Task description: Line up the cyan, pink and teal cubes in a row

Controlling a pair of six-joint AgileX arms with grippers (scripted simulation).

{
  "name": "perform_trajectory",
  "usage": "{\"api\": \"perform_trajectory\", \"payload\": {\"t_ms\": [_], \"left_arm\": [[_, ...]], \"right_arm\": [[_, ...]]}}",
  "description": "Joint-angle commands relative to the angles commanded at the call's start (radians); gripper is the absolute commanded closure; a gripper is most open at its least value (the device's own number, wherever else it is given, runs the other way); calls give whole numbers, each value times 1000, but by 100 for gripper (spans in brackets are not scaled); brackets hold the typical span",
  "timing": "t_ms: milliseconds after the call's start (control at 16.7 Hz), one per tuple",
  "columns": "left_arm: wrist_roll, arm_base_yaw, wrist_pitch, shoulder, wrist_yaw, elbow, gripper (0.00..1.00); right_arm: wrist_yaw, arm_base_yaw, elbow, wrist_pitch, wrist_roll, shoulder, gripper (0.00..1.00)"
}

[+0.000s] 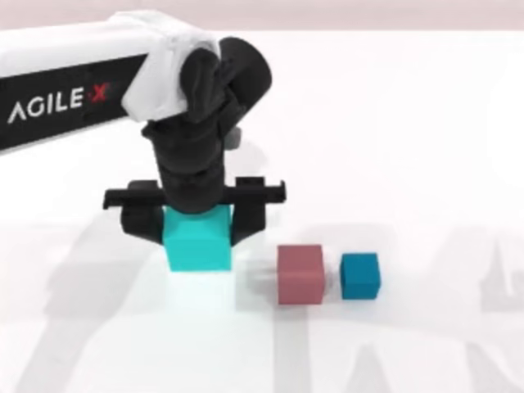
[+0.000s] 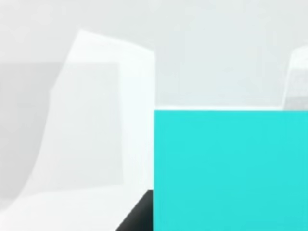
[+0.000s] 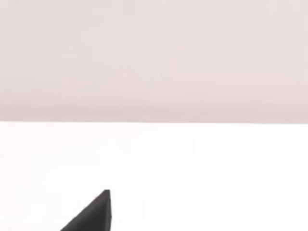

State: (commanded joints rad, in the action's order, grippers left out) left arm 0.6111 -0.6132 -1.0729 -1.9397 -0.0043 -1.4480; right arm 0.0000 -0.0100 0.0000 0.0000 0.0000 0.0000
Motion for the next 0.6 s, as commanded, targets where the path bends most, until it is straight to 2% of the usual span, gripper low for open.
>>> {"api": "perform_trajectory", "payload": {"t_ms": [300,600], "left_arm": [[1,0,172,-52,1,117,100],[1,0,188,-58,1,130,100]], "right_arm": [[0,0,0,0,0,0,0],[0,0,0,0,0,0,0]]}}
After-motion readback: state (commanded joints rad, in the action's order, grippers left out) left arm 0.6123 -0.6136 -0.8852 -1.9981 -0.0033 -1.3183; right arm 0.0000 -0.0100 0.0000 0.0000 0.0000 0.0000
